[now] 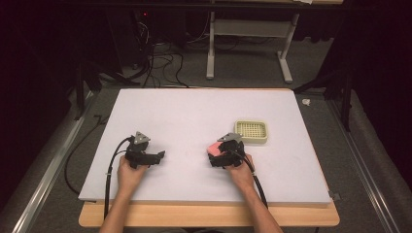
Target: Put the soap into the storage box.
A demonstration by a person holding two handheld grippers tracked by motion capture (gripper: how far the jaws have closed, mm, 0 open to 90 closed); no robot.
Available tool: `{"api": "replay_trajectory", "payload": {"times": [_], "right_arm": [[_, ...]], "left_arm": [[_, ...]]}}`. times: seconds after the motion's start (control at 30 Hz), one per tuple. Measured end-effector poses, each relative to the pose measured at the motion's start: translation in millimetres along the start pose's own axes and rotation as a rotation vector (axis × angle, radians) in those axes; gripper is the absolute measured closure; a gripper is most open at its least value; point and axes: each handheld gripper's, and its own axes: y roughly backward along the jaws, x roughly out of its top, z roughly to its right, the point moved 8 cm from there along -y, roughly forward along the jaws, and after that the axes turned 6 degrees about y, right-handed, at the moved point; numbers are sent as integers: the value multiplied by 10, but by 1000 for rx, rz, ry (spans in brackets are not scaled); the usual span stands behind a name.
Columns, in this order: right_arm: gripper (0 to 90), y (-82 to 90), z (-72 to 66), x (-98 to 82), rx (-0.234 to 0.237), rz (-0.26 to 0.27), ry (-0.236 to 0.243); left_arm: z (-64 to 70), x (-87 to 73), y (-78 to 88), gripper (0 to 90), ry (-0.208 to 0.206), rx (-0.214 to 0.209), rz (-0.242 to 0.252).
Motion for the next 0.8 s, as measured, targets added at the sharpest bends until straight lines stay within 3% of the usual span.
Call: {"api": "replay_trajectory", "payload": {"times": [0.23, 0.8], "right_arm": [[138, 35, 3, 6, -6, -9, 21], [138, 219, 115, 2, 6, 22, -24]], "left_arm": [[-1, 1, 0, 176, 2, -2, 1], [-1, 1, 0, 176, 2, -1, 1]]}}
